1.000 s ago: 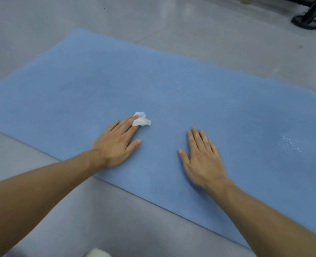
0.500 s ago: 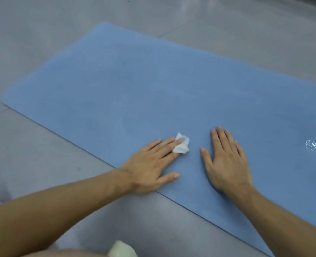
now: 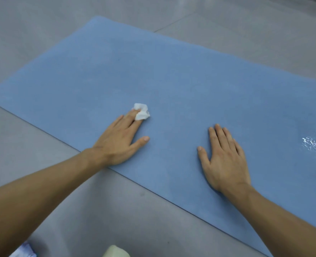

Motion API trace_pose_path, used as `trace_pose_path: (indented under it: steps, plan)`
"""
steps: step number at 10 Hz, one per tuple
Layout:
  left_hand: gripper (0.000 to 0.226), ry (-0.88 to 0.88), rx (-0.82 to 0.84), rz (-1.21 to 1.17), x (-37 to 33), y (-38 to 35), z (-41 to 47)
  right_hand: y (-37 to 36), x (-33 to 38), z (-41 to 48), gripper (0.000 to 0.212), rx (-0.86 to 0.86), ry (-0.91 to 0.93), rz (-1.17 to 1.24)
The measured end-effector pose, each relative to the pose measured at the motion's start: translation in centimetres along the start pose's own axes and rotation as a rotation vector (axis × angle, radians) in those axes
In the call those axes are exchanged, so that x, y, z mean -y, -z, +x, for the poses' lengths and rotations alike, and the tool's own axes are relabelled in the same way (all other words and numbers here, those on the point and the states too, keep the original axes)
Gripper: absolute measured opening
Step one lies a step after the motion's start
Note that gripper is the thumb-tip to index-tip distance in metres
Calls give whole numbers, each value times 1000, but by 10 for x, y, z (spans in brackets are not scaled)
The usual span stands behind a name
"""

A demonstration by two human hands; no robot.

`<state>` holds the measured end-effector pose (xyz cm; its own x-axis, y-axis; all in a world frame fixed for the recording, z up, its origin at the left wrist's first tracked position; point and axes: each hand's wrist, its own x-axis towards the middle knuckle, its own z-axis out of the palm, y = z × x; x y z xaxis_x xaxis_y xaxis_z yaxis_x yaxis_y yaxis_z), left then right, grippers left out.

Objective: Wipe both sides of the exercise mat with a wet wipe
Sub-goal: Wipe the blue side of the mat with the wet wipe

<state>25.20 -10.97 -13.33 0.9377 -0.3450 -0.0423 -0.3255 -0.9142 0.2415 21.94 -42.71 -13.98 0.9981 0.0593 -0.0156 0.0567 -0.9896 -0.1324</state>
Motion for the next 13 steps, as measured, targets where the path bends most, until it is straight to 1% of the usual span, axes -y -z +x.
trace_pose_path:
  steps: [1, 2, 3, 4, 5, 6, 7, 8, 9, 10, 11, 12, 13]
  plan:
    - [80, -107, 49, 50, -34, -8, -11, 1, 1, 1, 77, 2, -2, -1]
    - [79, -176, 36, 46, -66, -14, -23, 1, 1, 1, 77, -1, -6, -1]
    - [74, -283, 31, 27, -91, -20, -36, 0, 1, 1, 77, -14, -8, -4]
    - [74, -355, 57, 18, -99, -26, -45, 0, 0, 1, 76, -11, -4, 5]
    - [73, -315, -2, 17, -83, -22, -38, 1, 1, 1, 76, -4, 1, 10]
    - [77, -87, -63, 59, -51, -9, -29, 1, 0, 1, 77, -6, -1, 19]
    - [82, 64, -73, 34, -25, 1, -27, 2, 0, 0, 77, -9, -2, 18]
    - [79, 96, -108, 2, -19, 5, -24, 2, 0, 0, 77, -2, -1, 16]
    - [80, -70, -23, -6, -35, -5, -29, 3, 1, 0, 77, -4, -2, 12]
    - [80, -257, 27, 37, -61, -17, -39, 3, 1, 0, 77, -9, -7, 21]
    - [80, -374, 48, 38, -87, -22, -48, 2, 1, 1, 77, -6, -4, 10]
    - [80, -475, 65, 51, -106, -30, -58, 3, 1, 1, 77, -1, -3, 11]
    - [77, -472, 74, 23, -102, -30, -57, 3, 1, 1, 77, 1, -4, 12]
